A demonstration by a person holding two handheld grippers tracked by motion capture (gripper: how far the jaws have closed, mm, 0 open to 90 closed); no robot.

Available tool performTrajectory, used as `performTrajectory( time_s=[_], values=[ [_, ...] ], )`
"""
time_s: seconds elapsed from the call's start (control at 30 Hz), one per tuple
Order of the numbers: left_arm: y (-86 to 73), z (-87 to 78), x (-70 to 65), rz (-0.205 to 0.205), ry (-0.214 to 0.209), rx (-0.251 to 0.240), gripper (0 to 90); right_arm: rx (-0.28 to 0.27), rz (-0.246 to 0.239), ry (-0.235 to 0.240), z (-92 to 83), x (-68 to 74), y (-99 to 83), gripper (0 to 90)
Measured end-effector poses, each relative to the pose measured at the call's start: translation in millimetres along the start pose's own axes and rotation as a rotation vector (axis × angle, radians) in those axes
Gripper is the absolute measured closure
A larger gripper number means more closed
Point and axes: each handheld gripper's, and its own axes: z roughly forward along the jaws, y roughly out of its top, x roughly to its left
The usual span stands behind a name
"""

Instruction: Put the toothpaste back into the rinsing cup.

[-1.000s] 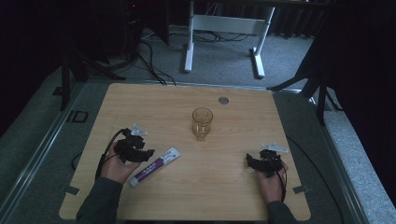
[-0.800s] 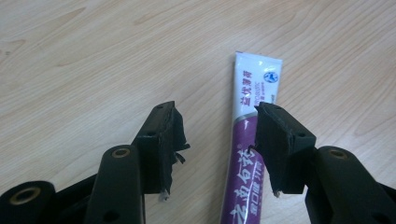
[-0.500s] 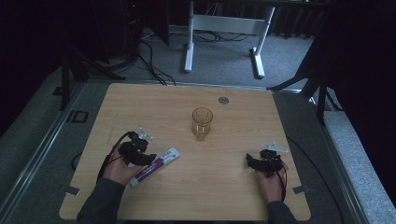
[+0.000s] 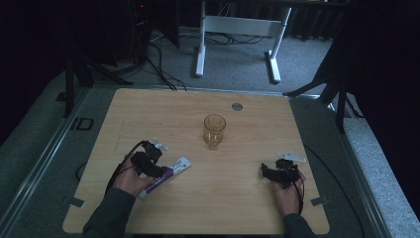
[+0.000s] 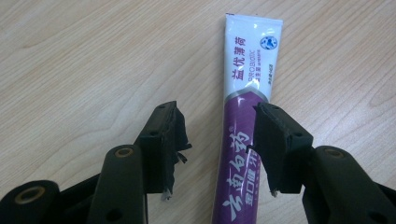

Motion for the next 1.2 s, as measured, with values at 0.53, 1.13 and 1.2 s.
performTrajectory(
  time_s=[0.53, 1.13, 1.2],
  values=[
    [1.5, 5.5, -4.5, 0.033, -0.019, 0.09, 53.0, 0.0, -0.002, 0.001, 0.2, 0.0, 0.2, 20.9],
    [11.7, 18.4, -10.1, 0.06, 0.0, 0.194, 53.5, 0.0, -0.002, 0.002, 0.4, 0.1, 0.3, 20.9],
    [13.4, 19.2, -9.8, 0.063, -0.002, 0.21, 53.5, 0.001, -0.002, 0.002, 0.4, 0.2, 0.4, 20.9]
  ],
)
